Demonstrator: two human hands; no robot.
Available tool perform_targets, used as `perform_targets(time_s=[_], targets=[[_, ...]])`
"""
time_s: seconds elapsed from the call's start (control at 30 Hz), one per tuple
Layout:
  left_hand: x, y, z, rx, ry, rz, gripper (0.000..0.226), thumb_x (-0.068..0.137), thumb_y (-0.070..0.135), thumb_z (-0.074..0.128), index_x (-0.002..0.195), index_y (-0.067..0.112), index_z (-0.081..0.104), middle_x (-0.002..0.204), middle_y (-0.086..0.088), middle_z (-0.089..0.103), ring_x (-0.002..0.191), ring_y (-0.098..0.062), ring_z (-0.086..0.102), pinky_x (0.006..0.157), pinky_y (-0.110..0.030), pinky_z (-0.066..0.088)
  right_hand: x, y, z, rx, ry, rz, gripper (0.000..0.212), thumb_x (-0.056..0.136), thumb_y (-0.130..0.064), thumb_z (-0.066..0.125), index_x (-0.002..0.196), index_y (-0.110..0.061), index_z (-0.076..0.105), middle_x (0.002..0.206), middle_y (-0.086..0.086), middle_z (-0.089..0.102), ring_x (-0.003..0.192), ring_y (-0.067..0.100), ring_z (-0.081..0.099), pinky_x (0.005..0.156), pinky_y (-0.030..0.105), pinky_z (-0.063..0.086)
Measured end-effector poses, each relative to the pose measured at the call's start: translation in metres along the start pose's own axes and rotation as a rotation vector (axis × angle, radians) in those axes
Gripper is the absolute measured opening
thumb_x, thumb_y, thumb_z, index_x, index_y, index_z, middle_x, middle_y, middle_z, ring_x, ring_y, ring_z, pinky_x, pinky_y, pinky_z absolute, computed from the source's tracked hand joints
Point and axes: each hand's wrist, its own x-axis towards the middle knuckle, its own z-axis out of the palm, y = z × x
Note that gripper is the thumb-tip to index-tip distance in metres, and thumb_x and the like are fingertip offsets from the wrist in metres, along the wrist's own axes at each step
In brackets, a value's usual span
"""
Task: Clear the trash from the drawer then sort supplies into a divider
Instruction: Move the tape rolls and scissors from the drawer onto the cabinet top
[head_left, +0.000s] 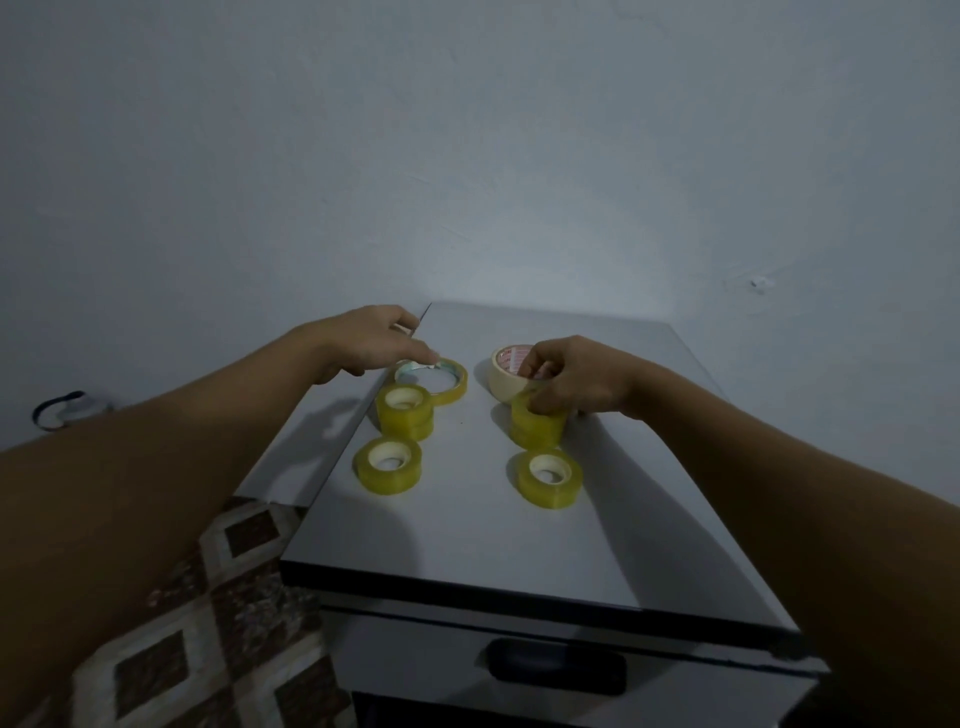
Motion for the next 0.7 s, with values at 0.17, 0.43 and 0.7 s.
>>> perform_targets(time_s=[0.17,0.43,0.7], targets=[[-0.008,0.000,-0.006,-0.012,0.018,0.011,0.074,0.084,0.045,0.074,0.146,0.022,0.041,0.147,-0.005,0.047,0.124,-0.027,0.048,0.096,-0.042,0.044,-0.004,0.001,-0.002,-0.023,-0.008,0.010,0.030,0.081,-0.021,0.071,0.109,-0.021,0.062,0.115,0.007,0.060,0.096,0.029,0.065,0.071,0.034,0.058],[-0.028,0.002,-0.011,-0.014,0.039,0.042,0.069,0.086,0.043,0.072,0.145,0.020,0.044,0.146,-0.005,0.047,0.121,-0.025,0.049,0.093,-0.039,0.046,-0.018,-0.002,-0.006,0.044,0.029,0.004,0.034,0.088,-0.020,0.064,0.122,-0.022,0.061,0.124,0.002,0.057,0.092,0.017,0.060,0.058,0.019,0.046],[-0.091,0.003,-0.012,-0.076,0.130,0.132,0.054,0.087,0.039,0.071,0.135,0.021,0.055,0.134,-0.005,0.056,0.119,-0.019,0.054,0.094,-0.035,0.046,-0.075,-0.006,-0.019,0.108,0.264,-0.067,0.030,0.088,-0.016,0.063,0.118,-0.021,0.065,0.115,0.001,0.062,0.100,0.018,0.061,0.081,0.030,0.051]])
